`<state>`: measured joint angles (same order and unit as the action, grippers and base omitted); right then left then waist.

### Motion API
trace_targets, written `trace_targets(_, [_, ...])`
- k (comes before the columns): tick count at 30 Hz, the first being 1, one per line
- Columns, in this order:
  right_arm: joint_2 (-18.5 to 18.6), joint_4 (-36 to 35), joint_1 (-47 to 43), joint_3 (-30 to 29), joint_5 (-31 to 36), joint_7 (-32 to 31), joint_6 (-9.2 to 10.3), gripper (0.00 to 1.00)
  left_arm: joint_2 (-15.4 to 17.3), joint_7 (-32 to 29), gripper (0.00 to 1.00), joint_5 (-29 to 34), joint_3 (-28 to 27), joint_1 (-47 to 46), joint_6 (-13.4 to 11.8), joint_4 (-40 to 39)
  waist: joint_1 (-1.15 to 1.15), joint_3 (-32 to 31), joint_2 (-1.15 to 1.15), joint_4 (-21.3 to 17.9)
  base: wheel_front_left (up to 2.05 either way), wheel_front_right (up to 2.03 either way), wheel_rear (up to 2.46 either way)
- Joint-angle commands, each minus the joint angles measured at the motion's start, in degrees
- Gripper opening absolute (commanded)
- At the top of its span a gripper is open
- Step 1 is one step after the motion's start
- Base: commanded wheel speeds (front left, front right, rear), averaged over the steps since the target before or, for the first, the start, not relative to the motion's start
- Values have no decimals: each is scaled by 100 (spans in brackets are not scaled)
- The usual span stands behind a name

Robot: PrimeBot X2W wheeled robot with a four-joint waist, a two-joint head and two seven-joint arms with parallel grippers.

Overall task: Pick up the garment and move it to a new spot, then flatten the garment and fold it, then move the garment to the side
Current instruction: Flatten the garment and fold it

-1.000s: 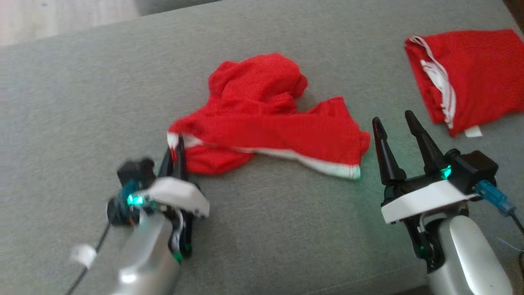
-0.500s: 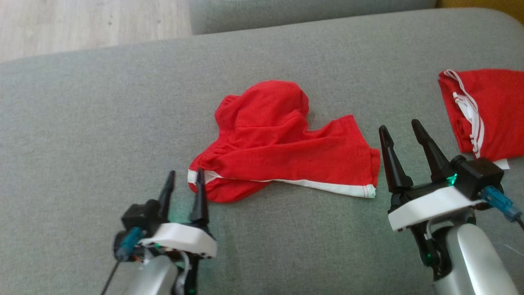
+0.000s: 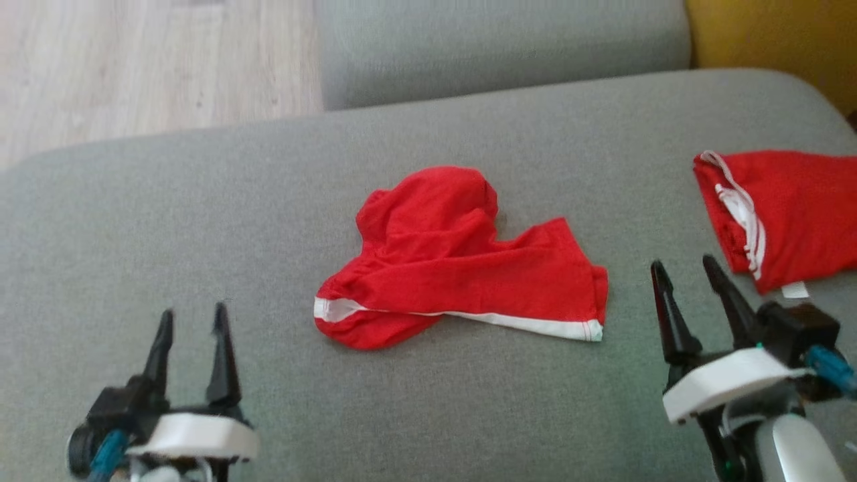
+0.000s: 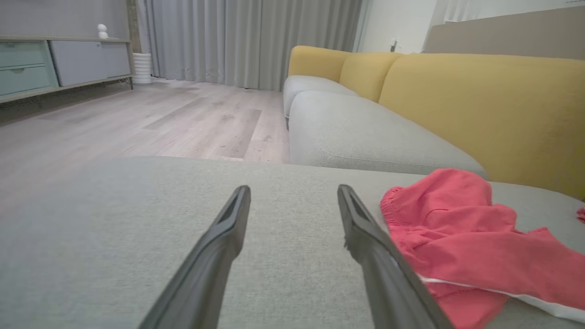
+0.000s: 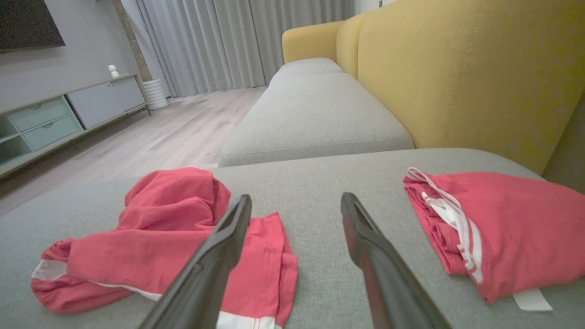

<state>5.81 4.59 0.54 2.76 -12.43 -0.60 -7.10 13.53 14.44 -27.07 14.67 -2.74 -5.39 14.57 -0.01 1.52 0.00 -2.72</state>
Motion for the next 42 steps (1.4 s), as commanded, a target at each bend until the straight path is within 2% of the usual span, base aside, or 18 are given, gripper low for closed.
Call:
trace_targets(1, [56, -158, 90, 79, 55, -13, -39, 100, 142, 55, 100, 52, -252, -180, -34, -195, 1, -106, 0, -11, 0, 0, 0])
trace_targets(6, [30, -112, -54, 25, 47, -49, -39, 100, 222, -21, 100, -13, -331, -10, -105, -343, 1, -187, 0, -4, 0, 0, 0])
trace_targets(19, [-77, -152, -76, 100, 25, -43, -39, 100, 178, -274, 100, -35, -224, 152, -301, -768, 1, -160, 0, -16, 0, 0, 0])
trace_targets(27, [-104, -203, 13, 255, -40, -39, -39, 100, 145, -477, 100, 86, -19, 27, -394, -884, 1, 91, 0, 0, 0, 0, 0])
trace_targets(30, [-116, -172, 130, 388, -105, -27, -39, 100, 9, -606, 100, 148, 225, -329, -294, -728, 1, 284, 0, 18, 0, 0, 0])
trace_targets(34, [-109, -74, 293, 645, -154, 0, -39, 100, -121, -757, 100, 194, 520, -768, -60, -98, 1, 455, 0, -31, 0, 0, 0])
trace_targets(42, [-51, 63, 553, 936, -271, 103, -39, 100, -280, -643, 100, 164, 715, -1226, 247, 986, 1, 727, 0, -248, 0, 0, 0])
